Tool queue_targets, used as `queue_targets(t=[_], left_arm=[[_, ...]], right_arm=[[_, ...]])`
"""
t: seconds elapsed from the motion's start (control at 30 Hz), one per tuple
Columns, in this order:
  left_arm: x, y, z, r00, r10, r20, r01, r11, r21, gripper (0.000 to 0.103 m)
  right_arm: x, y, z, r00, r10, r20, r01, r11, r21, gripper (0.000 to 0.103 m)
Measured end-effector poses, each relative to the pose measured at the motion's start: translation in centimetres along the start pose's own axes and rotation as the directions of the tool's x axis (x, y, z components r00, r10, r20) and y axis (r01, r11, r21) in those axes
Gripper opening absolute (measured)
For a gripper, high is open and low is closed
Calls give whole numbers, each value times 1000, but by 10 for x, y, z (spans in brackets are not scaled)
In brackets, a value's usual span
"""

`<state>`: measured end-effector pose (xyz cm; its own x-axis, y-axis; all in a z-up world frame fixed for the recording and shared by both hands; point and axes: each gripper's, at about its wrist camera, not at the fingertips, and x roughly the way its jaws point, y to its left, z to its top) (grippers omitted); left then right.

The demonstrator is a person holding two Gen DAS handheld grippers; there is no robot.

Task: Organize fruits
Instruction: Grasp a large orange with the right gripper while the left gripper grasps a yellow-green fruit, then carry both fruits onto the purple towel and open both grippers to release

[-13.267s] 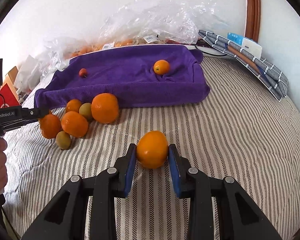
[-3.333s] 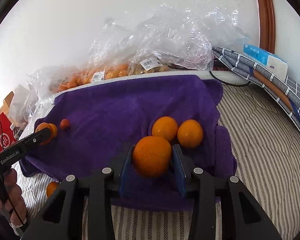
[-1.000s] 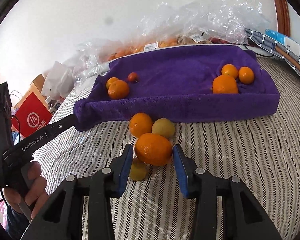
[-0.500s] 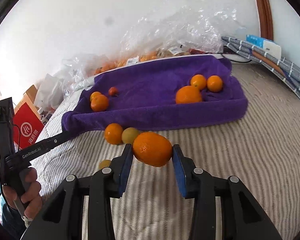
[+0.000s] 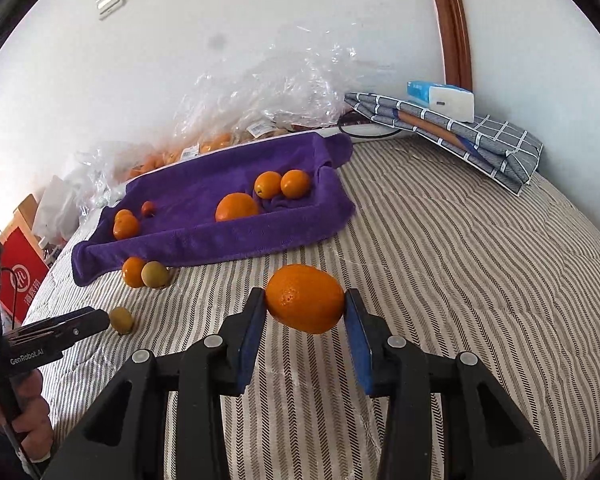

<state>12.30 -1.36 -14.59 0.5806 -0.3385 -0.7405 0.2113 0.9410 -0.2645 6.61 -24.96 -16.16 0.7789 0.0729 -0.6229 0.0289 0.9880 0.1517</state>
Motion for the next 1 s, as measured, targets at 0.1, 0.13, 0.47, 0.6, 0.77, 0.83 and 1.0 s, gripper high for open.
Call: queue_targets(t=[0.1, 0.13, 0.47, 0.6, 0.77, 0.83, 1.0], left_arm=[[5, -10, 1, 999, 31, 9, -31, 999, 22, 47], [7, -12, 2, 999, 43, 5, -43, 999, 24, 41], [10, -17, 4, 996, 88, 18, -88, 996, 9, 25], [4, -4, 3, 996, 89, 29, -88, 995, -45, 25], [-7, 15, 3, 990, 132, 48, -128, 989, -80, 25], [-12, 24, 6, 988, 143, 57, -137, 986, -99, 25], [-30, 46, 16, 980, 177, 95, -163, 977, -136, 25]], right_arm=[[-4, 1, -5, 1000, 5, -4, -5, 1000, -10, 40], [-4, 2, -7, 1000, 10, -7, -10, 1000, -11, 40], [-5, 14, -14, 998, 58, -22, -59, 997, -40, 40], [-5, 15, -13, 998, 59, -14, -59, 998, -35, 40], [-1, 14, -10, 997, 74, -30, -75, 997, -10, 40], [0, 16, -7, 997, 73, -27, -74, 997, -11, 40], [-1, 19, 4, 997, 75, -9, -75, 997, -15, 40]])
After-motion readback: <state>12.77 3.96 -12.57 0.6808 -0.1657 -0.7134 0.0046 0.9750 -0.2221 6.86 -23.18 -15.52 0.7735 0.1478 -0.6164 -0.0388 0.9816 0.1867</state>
